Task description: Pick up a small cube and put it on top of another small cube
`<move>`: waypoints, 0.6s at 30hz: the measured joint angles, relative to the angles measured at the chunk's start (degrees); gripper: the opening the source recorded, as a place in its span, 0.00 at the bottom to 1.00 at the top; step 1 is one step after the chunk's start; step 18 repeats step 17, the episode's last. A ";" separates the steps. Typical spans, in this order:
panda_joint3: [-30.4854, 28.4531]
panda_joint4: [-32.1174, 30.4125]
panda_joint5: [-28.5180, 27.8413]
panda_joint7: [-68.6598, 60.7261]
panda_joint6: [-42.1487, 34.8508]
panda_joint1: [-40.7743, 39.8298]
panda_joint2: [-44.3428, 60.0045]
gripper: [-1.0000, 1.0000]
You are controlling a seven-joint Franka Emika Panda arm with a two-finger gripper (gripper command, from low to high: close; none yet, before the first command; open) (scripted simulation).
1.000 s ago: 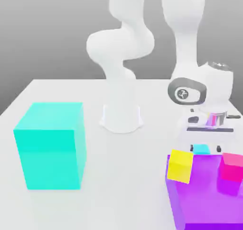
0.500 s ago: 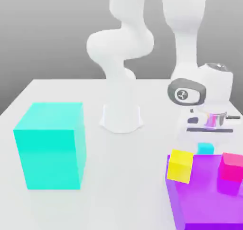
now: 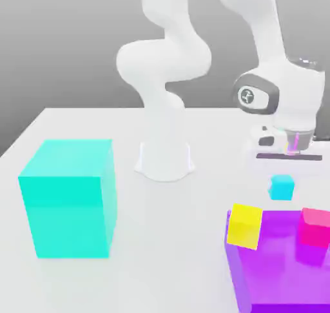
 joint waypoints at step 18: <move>-10.77 9.49 2.97 -12.18 -11.25 -7.73 -2.13 1.00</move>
